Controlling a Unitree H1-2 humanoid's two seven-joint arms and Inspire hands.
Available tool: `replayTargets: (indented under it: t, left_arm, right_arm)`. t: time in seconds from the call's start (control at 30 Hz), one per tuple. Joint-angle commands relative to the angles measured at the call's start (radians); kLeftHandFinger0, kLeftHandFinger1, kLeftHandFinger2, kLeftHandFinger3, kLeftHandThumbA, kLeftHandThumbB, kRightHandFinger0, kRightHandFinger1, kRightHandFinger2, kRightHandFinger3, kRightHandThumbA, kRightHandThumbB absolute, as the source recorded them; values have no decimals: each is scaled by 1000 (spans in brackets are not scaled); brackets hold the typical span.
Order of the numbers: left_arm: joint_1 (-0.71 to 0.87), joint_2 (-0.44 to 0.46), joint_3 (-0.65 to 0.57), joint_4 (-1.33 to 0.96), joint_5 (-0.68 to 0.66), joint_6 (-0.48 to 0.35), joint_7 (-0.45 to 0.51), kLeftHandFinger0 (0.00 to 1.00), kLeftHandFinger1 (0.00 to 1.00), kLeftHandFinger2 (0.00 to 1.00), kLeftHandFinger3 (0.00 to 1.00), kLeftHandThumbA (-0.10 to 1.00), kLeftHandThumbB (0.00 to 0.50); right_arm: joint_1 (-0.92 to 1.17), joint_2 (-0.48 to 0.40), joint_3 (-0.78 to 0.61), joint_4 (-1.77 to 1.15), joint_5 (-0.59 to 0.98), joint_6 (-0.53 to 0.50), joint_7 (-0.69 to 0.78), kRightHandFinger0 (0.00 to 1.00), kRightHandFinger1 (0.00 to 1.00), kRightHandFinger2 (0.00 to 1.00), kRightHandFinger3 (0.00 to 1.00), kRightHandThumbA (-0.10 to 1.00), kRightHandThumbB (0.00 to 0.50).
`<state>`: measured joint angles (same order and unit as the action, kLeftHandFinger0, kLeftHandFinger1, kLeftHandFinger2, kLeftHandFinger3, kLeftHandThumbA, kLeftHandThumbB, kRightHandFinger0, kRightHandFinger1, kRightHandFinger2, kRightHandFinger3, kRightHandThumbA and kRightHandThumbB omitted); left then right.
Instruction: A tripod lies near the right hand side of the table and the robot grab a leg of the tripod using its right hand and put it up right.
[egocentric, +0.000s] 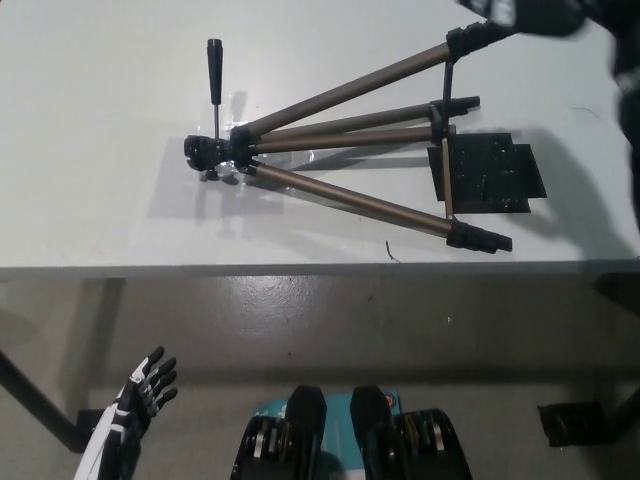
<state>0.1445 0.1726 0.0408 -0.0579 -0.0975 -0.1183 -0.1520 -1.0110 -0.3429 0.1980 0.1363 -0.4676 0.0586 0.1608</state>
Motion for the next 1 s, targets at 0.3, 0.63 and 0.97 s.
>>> replayTargets:
  t: [0.3, 0.63, 0.97]
  left_arm:
    - [4, 18, -16, -26, -1, 4, -27, 1000, 1000, 1000, 1000, 1000, 251]
    - [6, 24, -19, -17, 18, 1, -25, 1000, 1000, 1000, 1000, 1000, 232]
    - [3, 33, -27, -15, 24, 7, -29, 1000, 1000, 1000, 1000, 1000, 246]
  right_arm:
    - [-500, 81, 405, 661, -250, 58, 222, 1000, 1000, 1000, 1000, 920, 500]
    - [-544, 182, 438, 907, -175, 102, 265, 1000, 1000, 1000, 1000, 801, 500]
    - [-538, 210, 361, 1091, -121, 77, 288, 1000, 1000, 1000, 1000, 887, 500]
